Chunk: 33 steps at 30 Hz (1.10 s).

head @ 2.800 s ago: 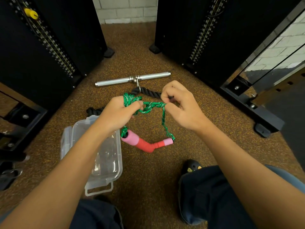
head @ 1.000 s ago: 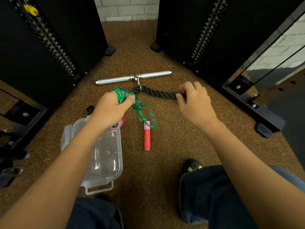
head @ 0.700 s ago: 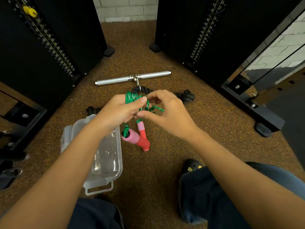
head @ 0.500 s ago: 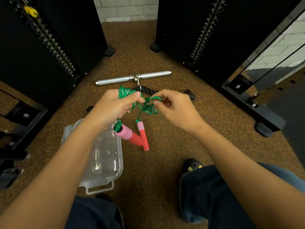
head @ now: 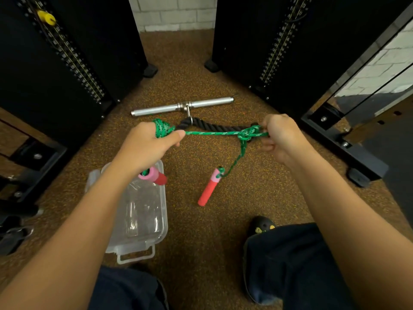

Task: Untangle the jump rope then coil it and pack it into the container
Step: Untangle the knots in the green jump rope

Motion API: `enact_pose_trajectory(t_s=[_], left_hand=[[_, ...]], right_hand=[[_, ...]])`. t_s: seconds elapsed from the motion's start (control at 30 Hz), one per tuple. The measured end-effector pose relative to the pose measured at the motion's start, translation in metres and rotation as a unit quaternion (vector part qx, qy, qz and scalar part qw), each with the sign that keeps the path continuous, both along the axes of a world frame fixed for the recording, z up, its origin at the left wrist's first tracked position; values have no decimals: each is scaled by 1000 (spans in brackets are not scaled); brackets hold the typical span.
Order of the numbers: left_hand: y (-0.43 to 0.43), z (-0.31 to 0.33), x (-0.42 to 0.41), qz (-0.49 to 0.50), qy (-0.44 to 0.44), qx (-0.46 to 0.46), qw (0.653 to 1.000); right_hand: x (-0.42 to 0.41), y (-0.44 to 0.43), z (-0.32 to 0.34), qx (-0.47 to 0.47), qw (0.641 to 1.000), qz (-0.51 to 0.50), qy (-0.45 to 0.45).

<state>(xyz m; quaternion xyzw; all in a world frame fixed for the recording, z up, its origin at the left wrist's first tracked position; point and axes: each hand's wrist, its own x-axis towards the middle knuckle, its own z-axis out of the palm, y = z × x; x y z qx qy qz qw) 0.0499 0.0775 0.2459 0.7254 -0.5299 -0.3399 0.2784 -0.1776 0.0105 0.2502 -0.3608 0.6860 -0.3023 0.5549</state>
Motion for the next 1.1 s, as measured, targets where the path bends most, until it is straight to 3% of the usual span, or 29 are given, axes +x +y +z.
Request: enact_pose_trajectory(t_s=[0.07, 0.13, 0.2, 0.27, 0.4, 0.53, 0.73, 1.0, 1.1], left_hand=[[0, -1, -3, -15, 34, 12, 999], [1, 0, -4, -30, 117, 45, 992], [3, 1, -9, -63, 178, 80, 979], [5, 4, -18, -87, 211, 103, 968], [6, 13, -30, -91, 284, 135, 945], [7, 20, -29, -95, 346, 137, 923], [4, 14, -24, -52, 384, 132, 912], [2, 15, -15, 28, 586, 131, 799], [1, 14, -15, 63, 580, 116, 804]], right_hand=[[-2, -1, -9, -69, 988, 43, 129], [-2, 2, -15, -101, 973, 110, 176], [1, 7, -15, -177, 935, 175, 251], [10, 14, -7, -272, 893, 279, 223], [29, 28, -6, -256, 826, 482, 139], [28, 29, -7, -230, 838, 491, 58], [18, 22, -3, -223, 871, 437, 21], [9, 17, -3, -280, 855, 418, 123], [10, 19, -7, -288, 829, 450, 167]])
